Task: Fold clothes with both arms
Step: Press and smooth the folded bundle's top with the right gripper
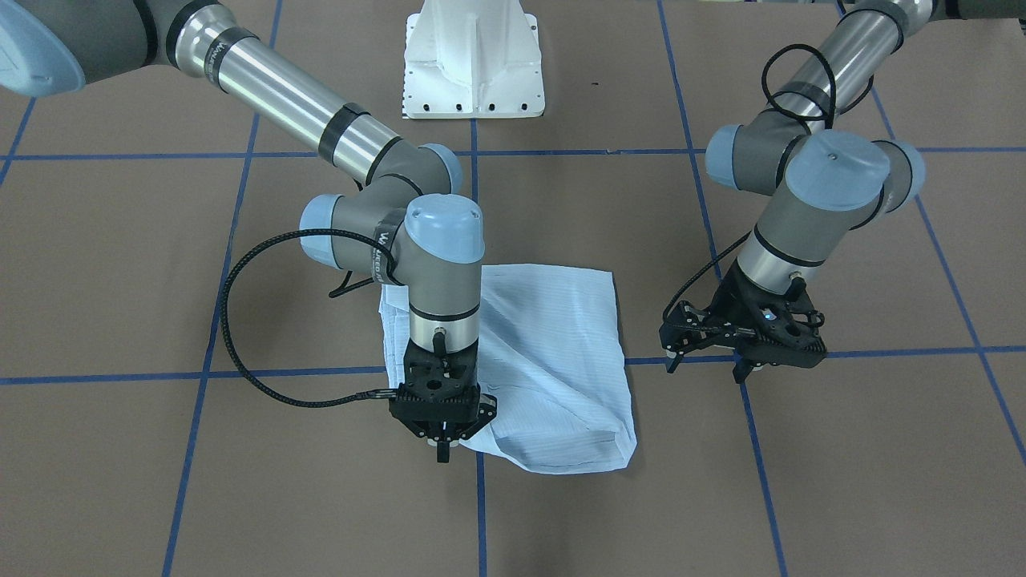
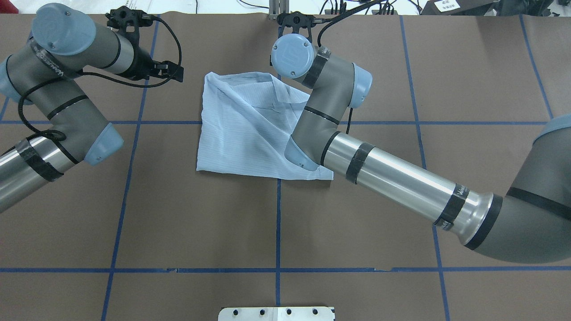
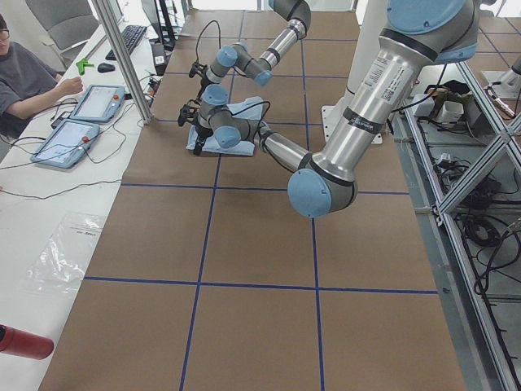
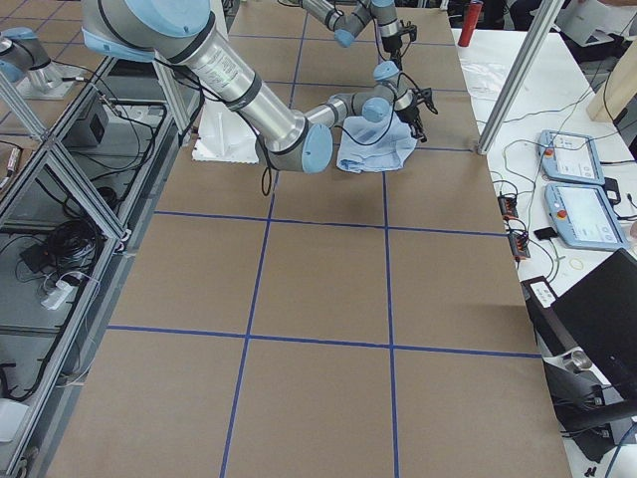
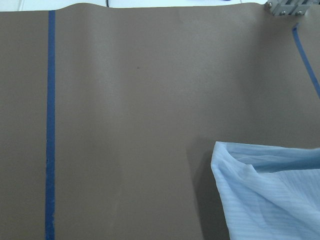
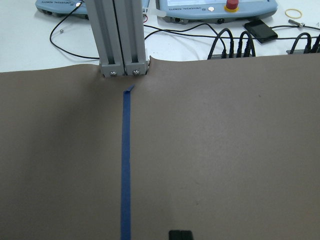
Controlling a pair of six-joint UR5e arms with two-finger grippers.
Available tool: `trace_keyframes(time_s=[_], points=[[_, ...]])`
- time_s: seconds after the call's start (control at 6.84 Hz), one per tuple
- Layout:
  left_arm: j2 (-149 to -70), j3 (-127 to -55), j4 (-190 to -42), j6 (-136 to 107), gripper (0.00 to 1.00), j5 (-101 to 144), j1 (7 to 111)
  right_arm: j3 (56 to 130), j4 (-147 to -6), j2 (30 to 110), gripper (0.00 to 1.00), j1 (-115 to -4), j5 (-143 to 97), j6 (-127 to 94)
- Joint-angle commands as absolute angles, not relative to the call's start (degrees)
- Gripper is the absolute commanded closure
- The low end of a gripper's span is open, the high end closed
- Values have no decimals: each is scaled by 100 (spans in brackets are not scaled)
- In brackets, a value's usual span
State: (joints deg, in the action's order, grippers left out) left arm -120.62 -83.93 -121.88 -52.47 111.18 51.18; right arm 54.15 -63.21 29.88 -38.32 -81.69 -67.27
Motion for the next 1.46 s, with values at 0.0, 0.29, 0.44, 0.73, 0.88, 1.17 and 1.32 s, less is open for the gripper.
trace_keyframes(time_s=[0.0, 0.29, 0.44, 0.73, 0.88, 1.17, 1.32], points=[[-12050, -8394, -12190, -5247, 0, 11127, 5124, 5449, -6302, 2822, 18, -3850, -8296, -6583], [-12050, -8394, -12190, -5247, 0, 11127, 5124, 5623, -6328, 2847, 0, -3438, -8323, -7169], [-12050, -8394, -12190, -5247, 0, 11127, 5124, 5964, -6337, 3187, 0, -3297, -8315, -7181], [-12050, -8394, -12182, -5247, 0, 11118, 5124, 5627, -6415, 3226, 0, -3217, -8123, -7076], [-12050, -8394, -12190, -5247, 0, 11118, 5124, 5451, -6425, 3208, 0, -3226, -7982, -6988], [-12050, -8394, -12190, -5247, 0, 11118, 5124, 5309, -6538, 3199, 0, -3391, -7858, -6444], [-12050, -8394, -12190, -5247, 0, 11118, 5124, 5282, -6748, 3191, 0, -3567, -7831, -6016]])
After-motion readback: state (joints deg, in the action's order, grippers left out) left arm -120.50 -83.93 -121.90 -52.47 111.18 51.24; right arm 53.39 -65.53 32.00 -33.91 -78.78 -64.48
